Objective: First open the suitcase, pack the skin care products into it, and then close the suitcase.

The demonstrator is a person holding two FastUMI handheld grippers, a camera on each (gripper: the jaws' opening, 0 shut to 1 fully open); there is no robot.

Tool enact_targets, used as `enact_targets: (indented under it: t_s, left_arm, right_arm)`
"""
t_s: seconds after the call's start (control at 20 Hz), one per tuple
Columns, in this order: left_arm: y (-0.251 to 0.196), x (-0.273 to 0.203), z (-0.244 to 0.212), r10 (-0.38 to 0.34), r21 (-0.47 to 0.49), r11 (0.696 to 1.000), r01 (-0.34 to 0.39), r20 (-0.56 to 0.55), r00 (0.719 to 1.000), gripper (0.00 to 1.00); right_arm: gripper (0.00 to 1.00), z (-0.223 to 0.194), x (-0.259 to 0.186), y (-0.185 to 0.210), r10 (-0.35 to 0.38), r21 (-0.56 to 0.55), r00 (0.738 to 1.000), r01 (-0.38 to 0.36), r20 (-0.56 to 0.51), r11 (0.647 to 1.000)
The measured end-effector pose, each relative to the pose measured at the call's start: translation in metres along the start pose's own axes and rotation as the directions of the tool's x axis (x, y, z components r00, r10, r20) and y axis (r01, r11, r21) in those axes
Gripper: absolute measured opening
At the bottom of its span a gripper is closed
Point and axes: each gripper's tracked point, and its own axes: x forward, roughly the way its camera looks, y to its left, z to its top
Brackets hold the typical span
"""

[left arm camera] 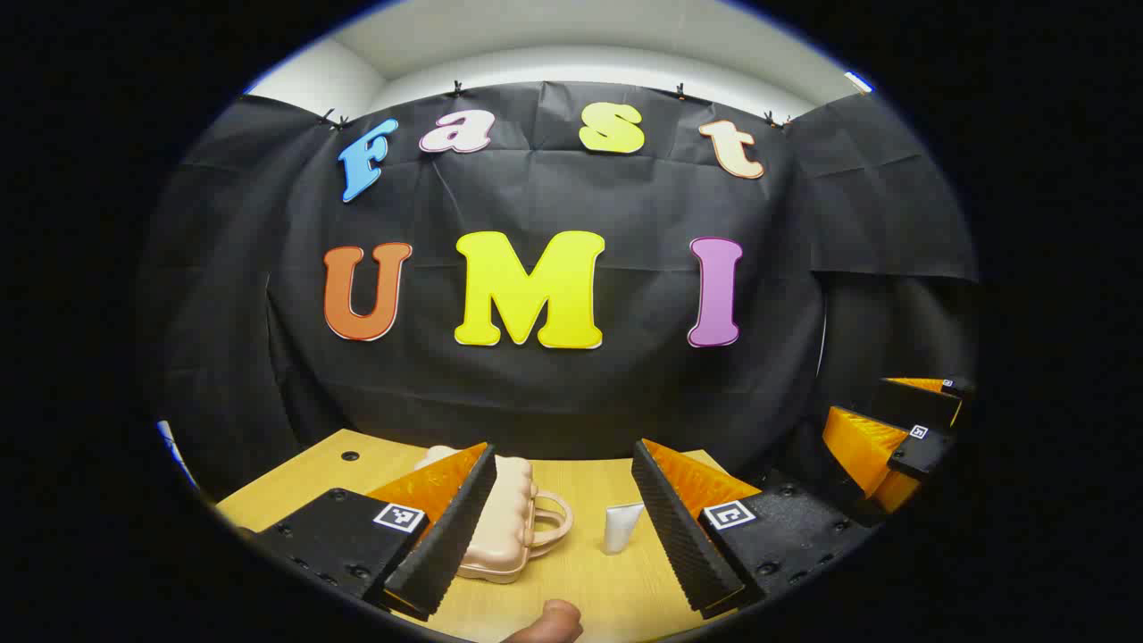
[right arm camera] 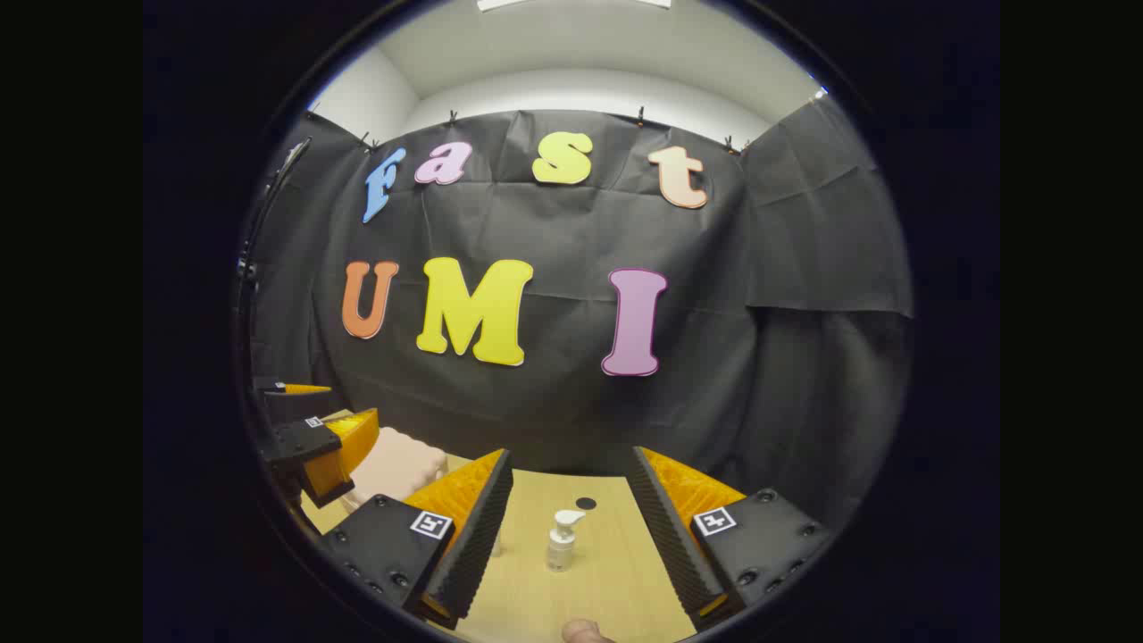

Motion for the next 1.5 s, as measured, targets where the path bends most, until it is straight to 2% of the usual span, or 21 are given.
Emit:
enact_targets:
  t_s: [0.4,0.85,1.15,1.3,1.4,1.5]
  left_arm:
    - [-0.019,0.005,0.003,0.007,-0.001,1.0,-0.007,0.014,1.0,0.97]
    - [-0.013,0.005,-0.006,0.024,0.031,0.999,-0.024,-0.005,1.0,0.97]
    - [0.031,0.032,-0.06,0.106,0.158,0.983,-0.092,-0.085,0.991,0.98]
    - [0.044,0.05,-0.105,0.1,0.257,0.965,-0.054,-0.168,0.981,0.98]
    - [0.045,0.059,-0.126,0.092,0.341,0.94,-0.02,-0.197,0.976,1.0]
    - [0.045,0.071,-0.137,0.085,0.438,0.899,0.008,-0.192,0.978,0.99]
  right_arm:
    - [0.8,0.0,0.01,-0.014,0.011,0.014,1.0,-0.011,-0.001,1.0]
    - [0.8,-0.003,0.013,-0.013,0.014,0.026,1.0,-0.014,0.0,1.0]
    - [0.79,-0.005,0.014,-0.04,-0.046,0.023,0.999,0.046,0.007,0.999]
    - [0.79,-0.009,0.01,-0.063,-0.098,0.042,0.995,0.097,0.003,0.994]
    - [0.79,-0.017,0.008,-0.079,-0.139,0.037,0.99,0.14,-0.013,0.99]
    - [0.79,-0.021,0.003,-0.093,-0.182,0.05,0.983,0.183,-0.03,0.982]
